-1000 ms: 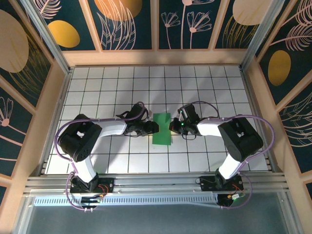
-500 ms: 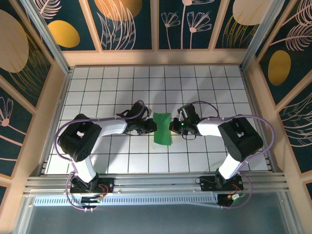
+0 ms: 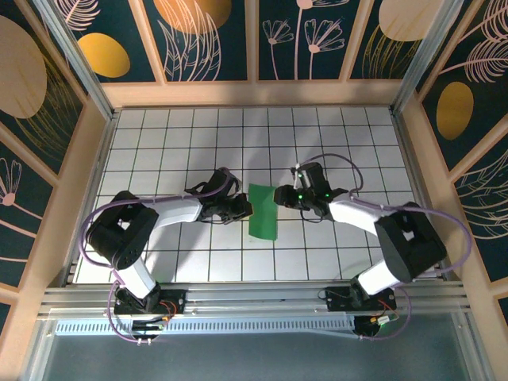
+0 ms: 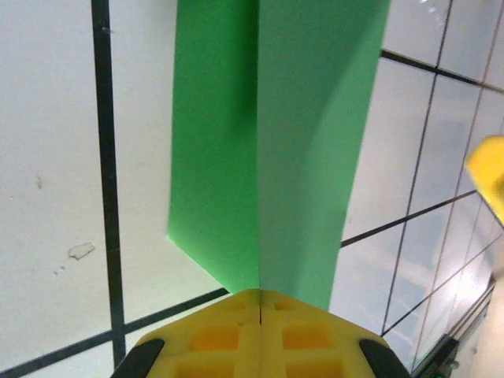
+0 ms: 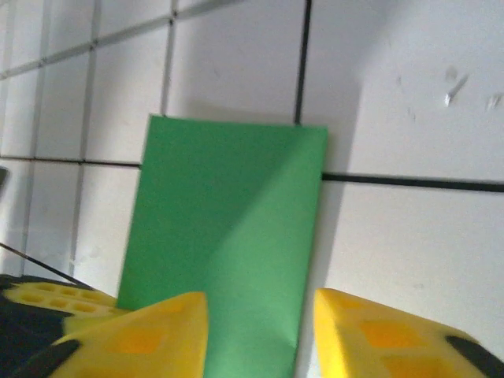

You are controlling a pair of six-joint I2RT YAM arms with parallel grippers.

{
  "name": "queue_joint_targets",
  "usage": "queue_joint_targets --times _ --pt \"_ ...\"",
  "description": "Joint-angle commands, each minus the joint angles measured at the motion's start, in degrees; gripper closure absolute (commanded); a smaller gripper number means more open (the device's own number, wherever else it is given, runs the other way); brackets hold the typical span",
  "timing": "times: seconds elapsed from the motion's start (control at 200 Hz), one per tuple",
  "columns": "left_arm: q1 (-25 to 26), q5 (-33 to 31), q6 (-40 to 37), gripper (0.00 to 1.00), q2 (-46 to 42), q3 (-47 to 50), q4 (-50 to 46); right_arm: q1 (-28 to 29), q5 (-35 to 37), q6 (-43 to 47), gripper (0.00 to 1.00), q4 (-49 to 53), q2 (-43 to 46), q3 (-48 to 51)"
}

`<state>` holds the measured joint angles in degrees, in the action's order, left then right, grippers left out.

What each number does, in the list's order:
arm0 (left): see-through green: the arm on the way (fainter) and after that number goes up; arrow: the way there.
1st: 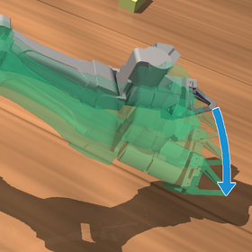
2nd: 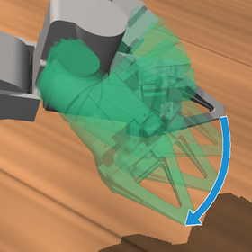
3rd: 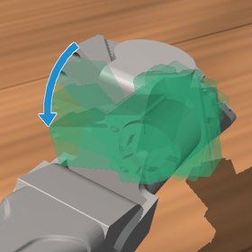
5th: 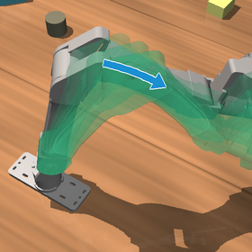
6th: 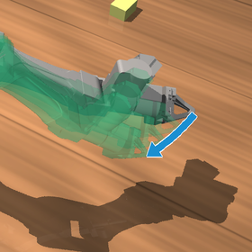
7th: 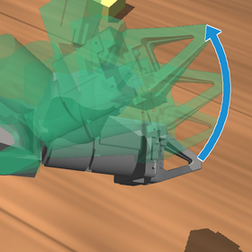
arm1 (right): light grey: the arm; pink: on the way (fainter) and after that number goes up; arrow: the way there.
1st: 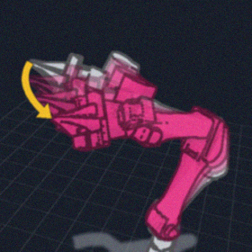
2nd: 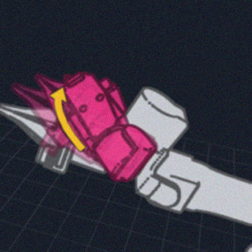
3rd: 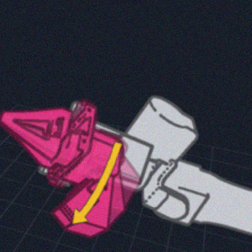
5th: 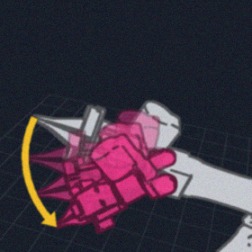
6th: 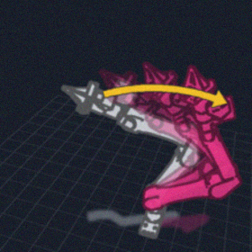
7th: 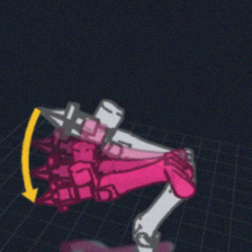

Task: Fold a paper plane with a square sheet of paper (fold left side to right side)
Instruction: Third fold the triangle at the center of the table.

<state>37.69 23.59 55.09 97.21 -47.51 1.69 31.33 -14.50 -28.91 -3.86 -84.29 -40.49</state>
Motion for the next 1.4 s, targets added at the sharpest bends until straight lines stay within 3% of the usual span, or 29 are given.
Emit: queue_joint_targets --times 0.0,0.185,0.355,0.586,0.701,1.056,1.391 --pt "0.45 1.28 6.04 1.00 -2.18 1.05 1.13 2.95 6.09 5.24 0.50 1.33 7.19 2.79" --pt "0.63 1.38 9.04 1.00 -2.20 1.61 0.14 12.42 16.15 7.35 0.35 1.48 18.98 9.27" --pt "0.88 1.11 11.25 1.00 -2.98 3.51 1.97 24.29 27.75 7.99 0.30 3.41 23.92 12.67" --pt "1.07 0.84 11.44 1.00 -3.43 3.71 1.91 41.75 42.57 7.55 0.31 4.62 19.09 13.45" --pt "1.07 0.74 11.29 1.00 -3.61 3.76 1.73 46.63 46.47 8.44 0.34 5.61 13.66 12.01" --pt "1.42 0.66 11.27 1.00 -3.74 3.91 1.66 48.77 50.53 17.14 0.35 2.06 -0.75 6.23" --pt "1.51 0.64 11.08 1.00 -3.47 3.89 1.12 45.83 49.68 22.48 0.50 -3.43 -4.42 3.84"
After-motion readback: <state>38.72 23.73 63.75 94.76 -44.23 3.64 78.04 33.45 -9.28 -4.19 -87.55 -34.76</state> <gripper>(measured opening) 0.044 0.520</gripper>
